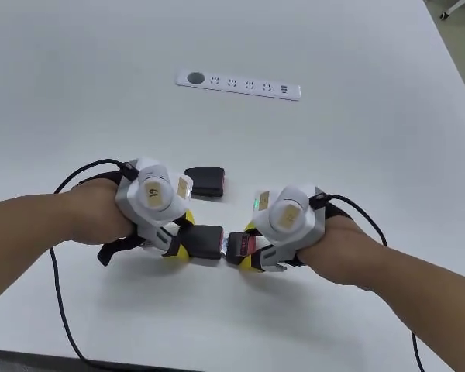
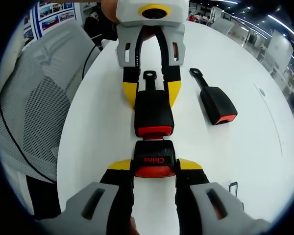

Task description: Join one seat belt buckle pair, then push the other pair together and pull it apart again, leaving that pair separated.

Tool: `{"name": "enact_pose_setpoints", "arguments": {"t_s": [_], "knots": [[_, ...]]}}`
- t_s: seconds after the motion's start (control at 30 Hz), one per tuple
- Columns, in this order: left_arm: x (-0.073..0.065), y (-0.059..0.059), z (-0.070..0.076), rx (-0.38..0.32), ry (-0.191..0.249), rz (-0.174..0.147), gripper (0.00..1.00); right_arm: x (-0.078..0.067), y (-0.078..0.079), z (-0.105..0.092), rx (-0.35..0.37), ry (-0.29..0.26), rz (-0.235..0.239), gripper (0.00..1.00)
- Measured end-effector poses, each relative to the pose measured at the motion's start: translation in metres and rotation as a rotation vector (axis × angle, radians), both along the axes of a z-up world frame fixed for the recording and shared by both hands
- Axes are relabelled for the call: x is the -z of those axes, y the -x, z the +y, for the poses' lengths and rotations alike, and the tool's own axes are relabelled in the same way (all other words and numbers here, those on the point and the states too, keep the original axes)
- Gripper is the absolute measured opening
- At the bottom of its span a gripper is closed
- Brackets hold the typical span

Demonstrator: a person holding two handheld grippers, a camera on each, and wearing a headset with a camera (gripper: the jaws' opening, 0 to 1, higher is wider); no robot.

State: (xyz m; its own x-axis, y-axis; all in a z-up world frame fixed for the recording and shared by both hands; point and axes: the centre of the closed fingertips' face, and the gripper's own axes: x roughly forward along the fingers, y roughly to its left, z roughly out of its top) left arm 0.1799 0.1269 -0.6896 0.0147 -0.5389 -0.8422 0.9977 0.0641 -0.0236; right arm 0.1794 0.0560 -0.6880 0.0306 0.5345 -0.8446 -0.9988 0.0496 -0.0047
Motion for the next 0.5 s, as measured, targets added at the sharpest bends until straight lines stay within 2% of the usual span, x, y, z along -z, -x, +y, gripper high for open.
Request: {"name": "enact_pose_setpoints", "arguments": {"t_s": [0.33, 0.5], "knots": [[-0.0004, 0.0005, 0.0, -0.004, 0.005, 0.002, 0.31, -0.0003, 0.0002, 0.0016, 0.003, 0.008, -0.006, 0.3], [-0.0005, 0.001, -0.0008, -0.011, -0.02, 0.006, 0.31, -0.0004, 0.0013, 0.002, 0.002, 0.016, -0.009, 0.31]]}}
